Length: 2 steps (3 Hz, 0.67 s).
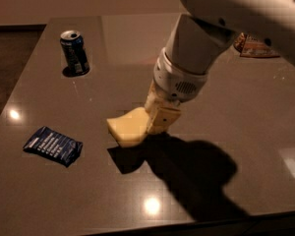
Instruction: Move sponge near rxbar blueberry
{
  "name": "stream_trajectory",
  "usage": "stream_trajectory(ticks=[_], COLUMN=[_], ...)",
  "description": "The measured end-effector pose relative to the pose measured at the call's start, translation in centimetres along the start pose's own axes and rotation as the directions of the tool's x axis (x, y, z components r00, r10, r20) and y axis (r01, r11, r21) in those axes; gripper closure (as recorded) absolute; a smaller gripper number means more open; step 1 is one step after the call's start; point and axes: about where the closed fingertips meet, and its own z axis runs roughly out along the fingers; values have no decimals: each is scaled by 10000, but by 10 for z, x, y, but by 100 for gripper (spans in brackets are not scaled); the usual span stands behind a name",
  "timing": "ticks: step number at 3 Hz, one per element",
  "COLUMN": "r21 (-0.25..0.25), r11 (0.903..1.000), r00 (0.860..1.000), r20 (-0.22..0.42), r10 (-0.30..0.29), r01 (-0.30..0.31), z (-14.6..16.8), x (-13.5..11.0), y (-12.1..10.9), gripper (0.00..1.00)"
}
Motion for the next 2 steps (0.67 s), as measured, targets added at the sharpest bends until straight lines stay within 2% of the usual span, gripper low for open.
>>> stream_trajectory(ticks=[1, 2], r21=[529, 784], r11=[9983, 9968], r00=[9997, 9999], r20=[26, -70], r10=[-246, -132], r01=[244, 137], z=[20, 39], x=[-48, -68], y=[-16, -24], gripper=[97, 74])
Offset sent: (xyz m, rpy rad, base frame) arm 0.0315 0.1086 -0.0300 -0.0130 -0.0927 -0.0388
